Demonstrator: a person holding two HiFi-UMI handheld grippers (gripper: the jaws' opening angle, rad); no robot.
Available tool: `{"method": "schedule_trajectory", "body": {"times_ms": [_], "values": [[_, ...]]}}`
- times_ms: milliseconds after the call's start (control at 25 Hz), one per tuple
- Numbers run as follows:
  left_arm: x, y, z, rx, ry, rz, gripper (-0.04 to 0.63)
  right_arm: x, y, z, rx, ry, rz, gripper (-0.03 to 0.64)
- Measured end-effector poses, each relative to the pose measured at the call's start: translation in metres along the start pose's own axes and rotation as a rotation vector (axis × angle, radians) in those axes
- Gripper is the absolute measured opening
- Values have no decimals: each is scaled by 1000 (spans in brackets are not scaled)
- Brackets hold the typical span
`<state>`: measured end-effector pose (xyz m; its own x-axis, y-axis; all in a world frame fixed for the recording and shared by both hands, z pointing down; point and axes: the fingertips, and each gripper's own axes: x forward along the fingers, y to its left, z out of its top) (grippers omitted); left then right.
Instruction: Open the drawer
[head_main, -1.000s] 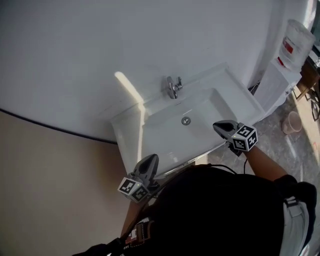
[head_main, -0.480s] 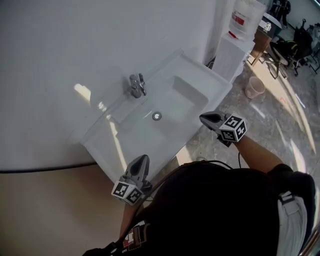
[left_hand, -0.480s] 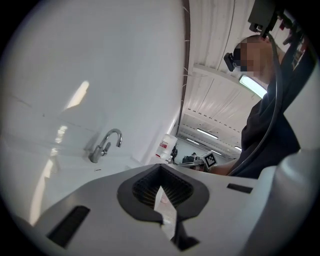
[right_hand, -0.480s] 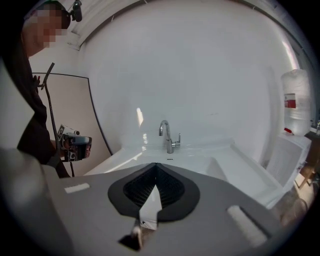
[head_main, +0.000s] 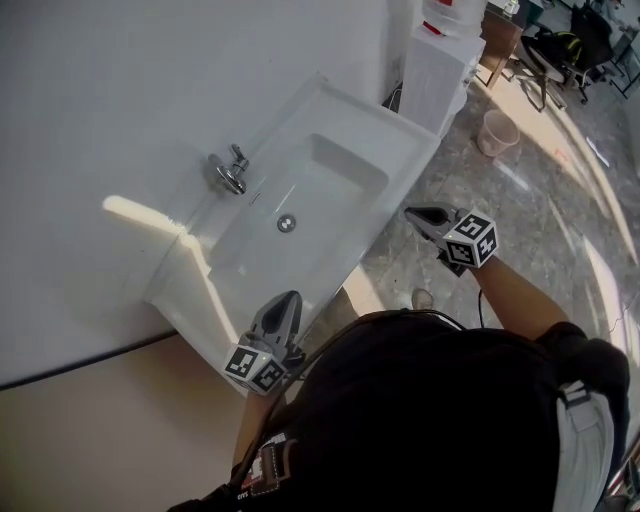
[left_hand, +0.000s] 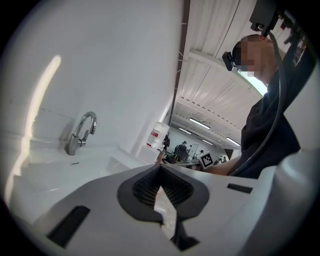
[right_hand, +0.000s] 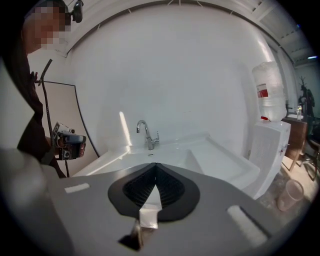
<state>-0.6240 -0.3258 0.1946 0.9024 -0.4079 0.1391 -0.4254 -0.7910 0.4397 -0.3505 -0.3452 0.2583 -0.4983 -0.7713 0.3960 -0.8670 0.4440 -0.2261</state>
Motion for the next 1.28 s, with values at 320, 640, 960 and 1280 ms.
{"method": "schedule_trajectory", "body": {"times_ms": [320, 640, 960, 1280], "values": [[117, -42, -42, -52, 91, 17, -9, -33, -104, -53, 19, 11, 6, 3], [215, -71, -118, -85, 242, -23, -9, -39, -177, -128, 55, 44, 26, 6], [270, -65, -194, -98, 353, -87, -9, -12, -204, -203, 63, 65, 29, 15], [308, -54, -272, -131, 423, -137, -9, 33, -217, -285, 78, 108, 39, 25]]}}
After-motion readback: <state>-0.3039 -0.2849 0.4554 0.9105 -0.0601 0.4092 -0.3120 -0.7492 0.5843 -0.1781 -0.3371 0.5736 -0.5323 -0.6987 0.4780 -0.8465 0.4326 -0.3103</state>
